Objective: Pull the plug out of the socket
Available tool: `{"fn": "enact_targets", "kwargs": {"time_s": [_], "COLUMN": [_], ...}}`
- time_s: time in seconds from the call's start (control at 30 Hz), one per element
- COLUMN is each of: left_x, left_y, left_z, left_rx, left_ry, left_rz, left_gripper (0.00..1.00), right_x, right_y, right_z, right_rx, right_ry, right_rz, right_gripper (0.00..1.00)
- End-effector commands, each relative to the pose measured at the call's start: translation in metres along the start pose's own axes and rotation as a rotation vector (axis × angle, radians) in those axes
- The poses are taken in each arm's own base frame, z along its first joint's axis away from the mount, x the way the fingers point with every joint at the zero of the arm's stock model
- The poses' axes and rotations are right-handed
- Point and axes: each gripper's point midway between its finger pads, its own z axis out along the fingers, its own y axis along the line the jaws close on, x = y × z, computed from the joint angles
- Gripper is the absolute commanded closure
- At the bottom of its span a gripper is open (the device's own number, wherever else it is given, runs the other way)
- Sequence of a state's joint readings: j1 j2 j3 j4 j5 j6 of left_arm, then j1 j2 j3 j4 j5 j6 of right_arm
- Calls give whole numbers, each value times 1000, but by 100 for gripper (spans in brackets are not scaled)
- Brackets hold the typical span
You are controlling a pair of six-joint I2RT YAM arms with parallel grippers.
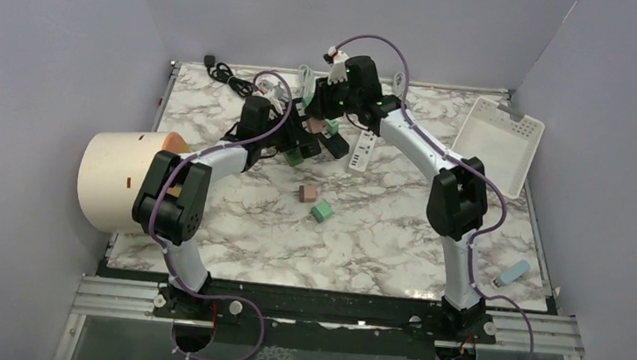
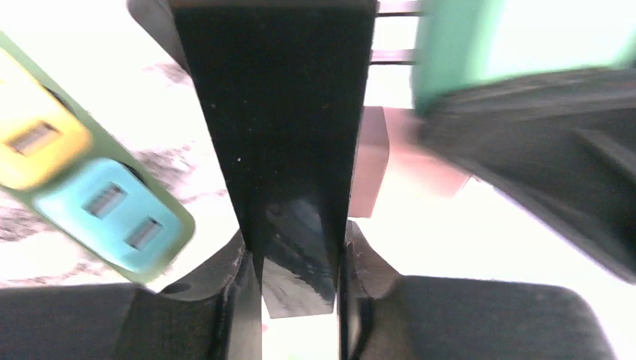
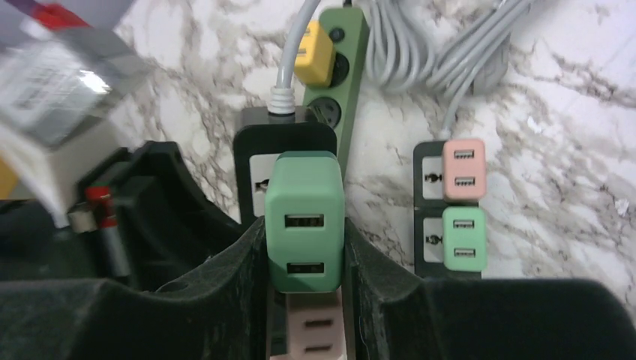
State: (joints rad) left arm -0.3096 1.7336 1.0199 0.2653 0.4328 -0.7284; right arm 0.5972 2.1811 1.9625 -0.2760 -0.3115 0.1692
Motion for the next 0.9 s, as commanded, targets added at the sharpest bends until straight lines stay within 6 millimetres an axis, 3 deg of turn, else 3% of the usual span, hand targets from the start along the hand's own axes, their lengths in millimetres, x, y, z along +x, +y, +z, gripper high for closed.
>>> {"fn": "enact_targets", "kwargs": {"time_s": [0.0, 0.33, 0.47, 0.63, 0.87], "left_x": [-15, -31, -45, -66, -77], "left_y": [-22, -14, -13, -11, -16], "left_z": [9, 9, 7, 2, -3], "left_rx": [101, 77, 65, 40, 35], "left_ry": [-20, -53, -69, -90, -89], "left_rz": [42, 10, 26, 87, 169], "left_gripper": [100, 100, 100, 100, 100], "right_x": [-63, -77, -58, 16, 160], "right_y": [39, 34, 27, 25, 49], "right_z": [-36, -72, -100, -139, -163], "right_rx": [-112, -66, -97, -207, -351], "right_ry": [-144, -155, -127, 20, 274], "right_rz": [-32, -81, -52, -50, 187], "right_gripper": [99, 99, 99, 99, 99]}}
